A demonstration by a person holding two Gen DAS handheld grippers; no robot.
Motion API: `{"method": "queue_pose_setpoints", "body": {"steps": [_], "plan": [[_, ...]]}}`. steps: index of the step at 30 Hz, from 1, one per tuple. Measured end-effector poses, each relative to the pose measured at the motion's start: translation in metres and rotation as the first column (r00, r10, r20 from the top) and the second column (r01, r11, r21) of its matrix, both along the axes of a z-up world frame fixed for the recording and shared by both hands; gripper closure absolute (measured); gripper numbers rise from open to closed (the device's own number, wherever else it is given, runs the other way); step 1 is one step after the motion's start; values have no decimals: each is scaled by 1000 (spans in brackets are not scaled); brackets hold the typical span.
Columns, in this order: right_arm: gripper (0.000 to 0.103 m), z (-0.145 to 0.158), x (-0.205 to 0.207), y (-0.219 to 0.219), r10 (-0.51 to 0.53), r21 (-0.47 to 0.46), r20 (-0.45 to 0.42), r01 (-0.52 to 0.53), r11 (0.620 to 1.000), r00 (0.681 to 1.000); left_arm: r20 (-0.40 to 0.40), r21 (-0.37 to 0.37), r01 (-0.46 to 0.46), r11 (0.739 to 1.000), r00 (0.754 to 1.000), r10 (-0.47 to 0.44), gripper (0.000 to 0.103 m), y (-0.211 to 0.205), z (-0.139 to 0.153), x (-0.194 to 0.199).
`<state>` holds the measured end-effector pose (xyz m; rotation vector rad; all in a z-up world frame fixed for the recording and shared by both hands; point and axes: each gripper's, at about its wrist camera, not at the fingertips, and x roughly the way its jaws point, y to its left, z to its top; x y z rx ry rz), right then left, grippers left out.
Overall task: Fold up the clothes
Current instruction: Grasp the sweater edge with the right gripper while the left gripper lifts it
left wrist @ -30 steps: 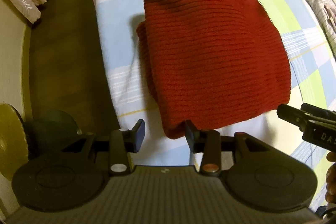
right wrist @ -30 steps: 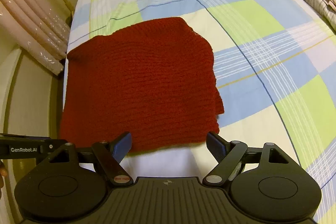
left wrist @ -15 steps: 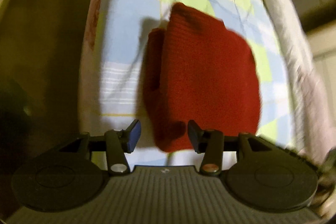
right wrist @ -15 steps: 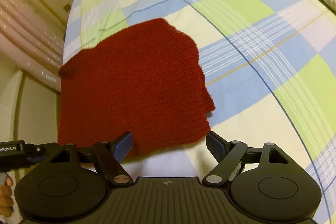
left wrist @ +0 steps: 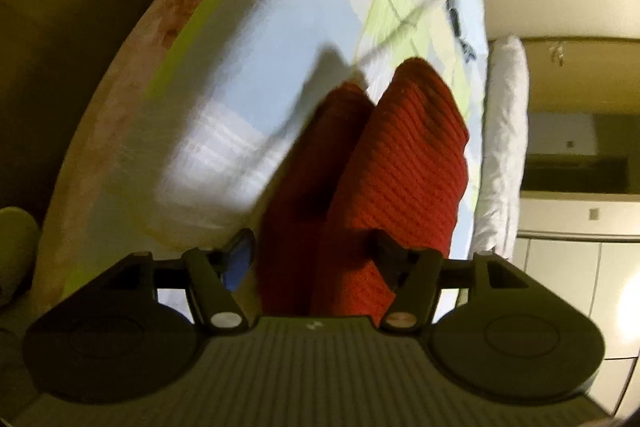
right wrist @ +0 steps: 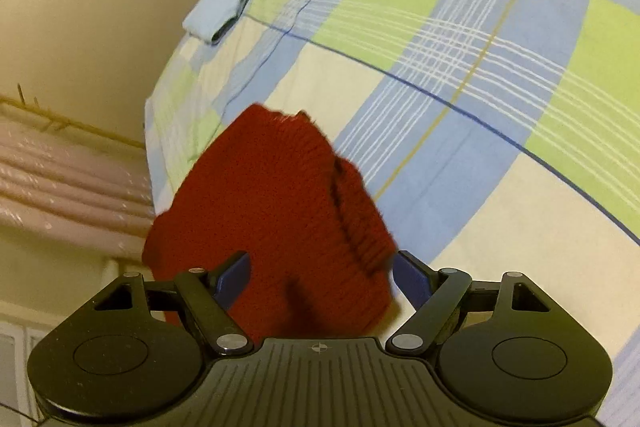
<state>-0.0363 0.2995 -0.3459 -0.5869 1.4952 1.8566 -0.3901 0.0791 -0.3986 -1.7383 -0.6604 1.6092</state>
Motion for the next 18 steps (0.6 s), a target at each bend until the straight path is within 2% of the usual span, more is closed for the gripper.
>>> {"method": "queue_pose_setpoints", "body": {"steps": [7,12,18], "plan": [[22,-26,-2,29,25,-9,-42,-25,1000,999,-44,70,2,998,999,1,40,10,-10,-1],[22,-43,-16,42,84,-24,-107,-87,996,991,-123,101,83,991,990,-70,39,13,-10,1],[21,-58,-31,55,153,-39,-114,-159,987,982,-73,154,67,986,996,-56,40,19,-18,-8]]}}
